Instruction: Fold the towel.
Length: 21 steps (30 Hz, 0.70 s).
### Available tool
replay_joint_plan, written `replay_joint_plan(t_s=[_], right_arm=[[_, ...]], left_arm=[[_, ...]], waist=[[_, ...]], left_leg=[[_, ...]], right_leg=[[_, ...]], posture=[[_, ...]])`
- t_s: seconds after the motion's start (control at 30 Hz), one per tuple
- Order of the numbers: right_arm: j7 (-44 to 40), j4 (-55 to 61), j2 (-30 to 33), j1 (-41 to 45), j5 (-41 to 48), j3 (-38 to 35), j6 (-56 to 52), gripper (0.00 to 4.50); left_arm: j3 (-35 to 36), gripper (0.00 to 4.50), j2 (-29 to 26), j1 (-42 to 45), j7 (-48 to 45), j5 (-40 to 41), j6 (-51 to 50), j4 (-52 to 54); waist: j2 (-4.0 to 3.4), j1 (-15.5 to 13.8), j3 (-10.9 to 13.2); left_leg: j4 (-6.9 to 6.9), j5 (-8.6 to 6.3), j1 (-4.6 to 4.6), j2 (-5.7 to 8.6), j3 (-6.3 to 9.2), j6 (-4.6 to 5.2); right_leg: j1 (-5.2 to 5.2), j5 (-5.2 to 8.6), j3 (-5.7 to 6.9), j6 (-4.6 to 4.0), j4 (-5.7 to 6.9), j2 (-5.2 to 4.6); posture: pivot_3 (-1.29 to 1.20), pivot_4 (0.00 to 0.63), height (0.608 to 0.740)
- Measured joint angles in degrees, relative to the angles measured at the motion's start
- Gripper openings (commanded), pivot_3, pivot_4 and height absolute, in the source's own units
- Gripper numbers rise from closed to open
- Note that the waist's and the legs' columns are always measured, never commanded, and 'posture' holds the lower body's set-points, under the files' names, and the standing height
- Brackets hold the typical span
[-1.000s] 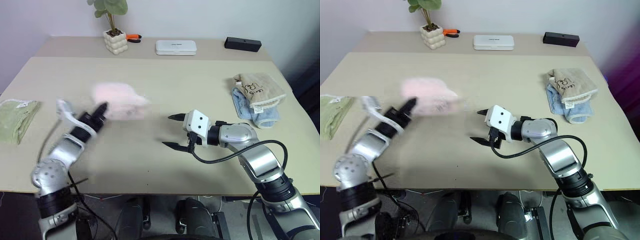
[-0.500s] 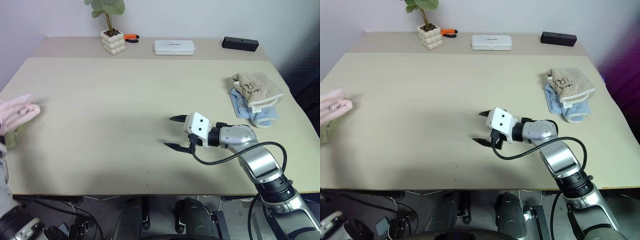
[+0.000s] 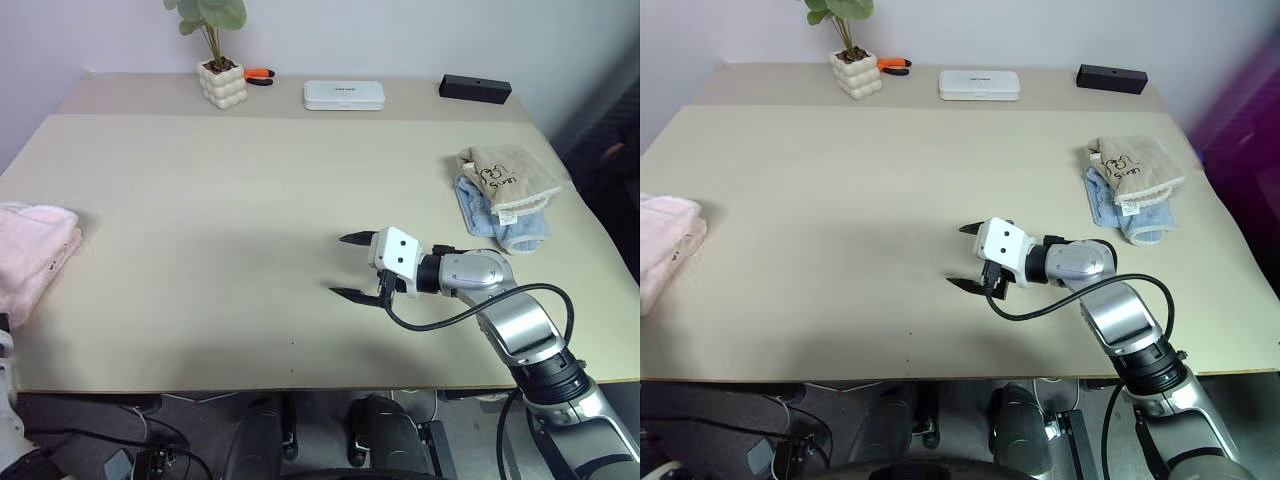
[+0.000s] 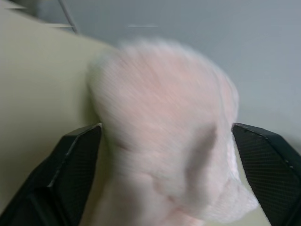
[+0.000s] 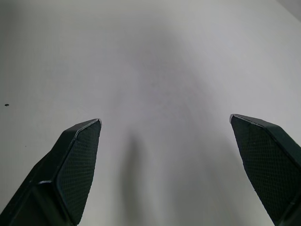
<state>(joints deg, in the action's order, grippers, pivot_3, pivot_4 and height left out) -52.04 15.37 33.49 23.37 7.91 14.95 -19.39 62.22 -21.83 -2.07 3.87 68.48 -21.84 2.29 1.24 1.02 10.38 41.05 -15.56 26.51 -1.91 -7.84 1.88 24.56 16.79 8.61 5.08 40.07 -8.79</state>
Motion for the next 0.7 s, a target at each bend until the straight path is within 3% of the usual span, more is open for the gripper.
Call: replay_joint_plan(t_s=[0.13,0.3,0.43,0.57,0.7], right_arm=[[0.0,0.0,0.6,0.0,0.1,-0.2,0.0,4.5],[0.4,-1.4,0.9,0.3,0.1,-1.2,-0.4,4.5],[2.9,-4.4,0.1,1.3,0.5,-3.9,-1.7,4.5],[6.4,-6.1,-1.1,1.5,2.0,-8.4,-3.9,4.5],[8.9,-6.8,-1.0,-0.4,3.6,-13.5,-5.9,4.5]], left_arm=[[2.6,4.27,-2.6,-3.9,-1.5,0.8,1.0,0.0],[2.8,4.27,-12.8,-7.4,-8.1,-1.7,0.7,3.1],[-9.8,4.27,-17.5,-9.2,-14.8,-8.4,-1.9,13.3],[-24.5,4.27,-18.1,-9.4,-19.2,-15.6,-3.8,20.5],[-38.5,4.27,-22.9,-10.6,-24.7,-28.5,-2.2,24.5]], waist=[[0.04,-0.4,0.0],[0.12,-0.5,0.0],[-0.21,-0.5,0.1],[-0.17,0.1,0.1],[-0.24,-0.2,0.1]], left_leg=[[0.01,-0.02,0.02,0.0,0.01,-0.01],[-0.01,-0.05,0.11,0.04,0.01,0.0],[-0.08,-0.06,0.16,0.1,-0.04,0.0],[-0.09,-0.01,0.69,0.03,-0.12,-0.03],[-0.1,0.21,0.74,-0.03,-0.14,-0.01]], right_leg=[[0.27,0.02,0.01,-0.03,-0.01,-0.04],[0.35,0.11,0.01,-0.25,-0.12,-0.1],[0.38,0.07,-0.02,-0.3,-0.24,-0.14],[0.74,-0.06,-0.07,-0.1,-0.09,0.0],[0.84,-0.06,0.03,-0.08,0.08,0.18]], posture=[[0.0,0.15,0.678],[0.0,0.15,0.678],[0.0,0.15,0.678],[0.0,0.15,0.678],[0.0,0.15,0.678]])
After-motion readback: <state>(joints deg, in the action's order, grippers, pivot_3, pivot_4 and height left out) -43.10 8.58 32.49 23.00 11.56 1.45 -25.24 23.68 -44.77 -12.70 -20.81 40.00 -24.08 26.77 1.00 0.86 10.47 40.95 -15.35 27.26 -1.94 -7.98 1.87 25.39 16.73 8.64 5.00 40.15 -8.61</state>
